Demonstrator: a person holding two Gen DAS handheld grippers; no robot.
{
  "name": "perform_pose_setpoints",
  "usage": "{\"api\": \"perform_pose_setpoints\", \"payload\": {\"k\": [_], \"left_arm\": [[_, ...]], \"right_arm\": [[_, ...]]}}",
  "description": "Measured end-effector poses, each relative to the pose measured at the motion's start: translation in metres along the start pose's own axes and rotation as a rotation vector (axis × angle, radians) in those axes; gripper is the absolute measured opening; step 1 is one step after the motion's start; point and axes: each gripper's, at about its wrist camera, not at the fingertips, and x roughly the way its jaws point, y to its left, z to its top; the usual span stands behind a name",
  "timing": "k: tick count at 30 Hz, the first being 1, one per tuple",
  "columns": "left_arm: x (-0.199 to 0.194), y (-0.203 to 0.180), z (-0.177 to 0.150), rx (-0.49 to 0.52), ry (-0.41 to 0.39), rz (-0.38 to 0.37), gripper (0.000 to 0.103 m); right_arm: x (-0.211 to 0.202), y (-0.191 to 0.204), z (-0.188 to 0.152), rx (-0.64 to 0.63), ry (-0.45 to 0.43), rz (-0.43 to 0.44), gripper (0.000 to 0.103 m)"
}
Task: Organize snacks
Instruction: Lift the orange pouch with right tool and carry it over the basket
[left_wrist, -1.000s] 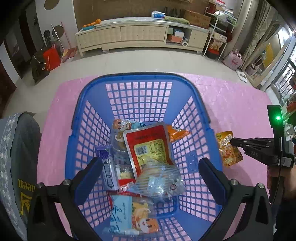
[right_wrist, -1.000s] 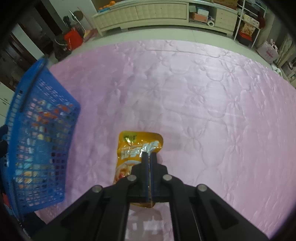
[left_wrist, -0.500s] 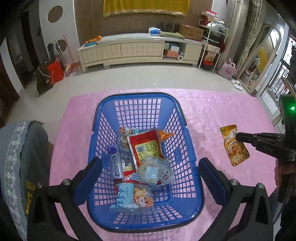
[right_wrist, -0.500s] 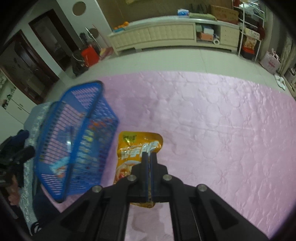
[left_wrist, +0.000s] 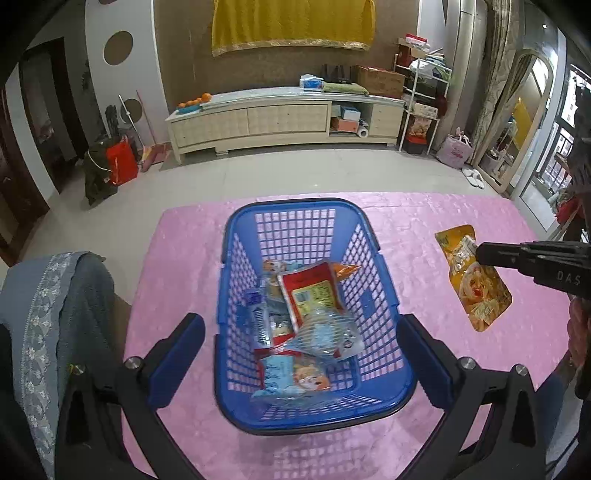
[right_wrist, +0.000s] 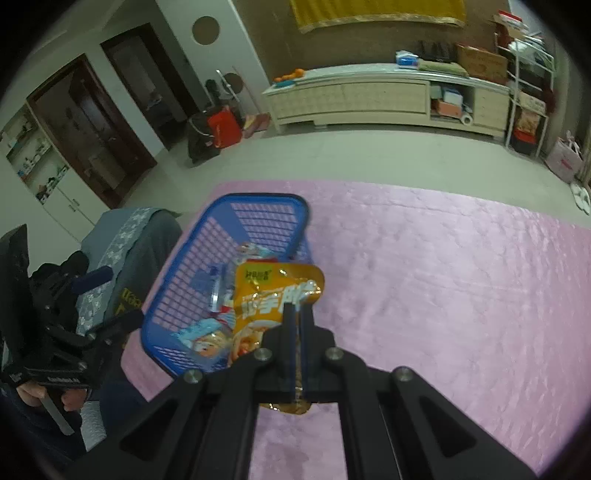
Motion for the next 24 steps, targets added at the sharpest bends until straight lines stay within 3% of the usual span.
{"api": "perform_pose_setpoints", "payload": {"k": [10, 24], "left_arm": [[0.002, 0.032, -0.013, -0.026, 0.014, 0.042, 0.103], [0.02, 0.057, -0.029, -0.079, 0.059, 0.045, 0.103]], "right_arm": [[0.037, 0.044, 0.004, -0.065, 0.031, 0.035, 0.004], [0.081, 0.068, -0.006, -0.15, 0.099, -0.008, 0.005]]}}
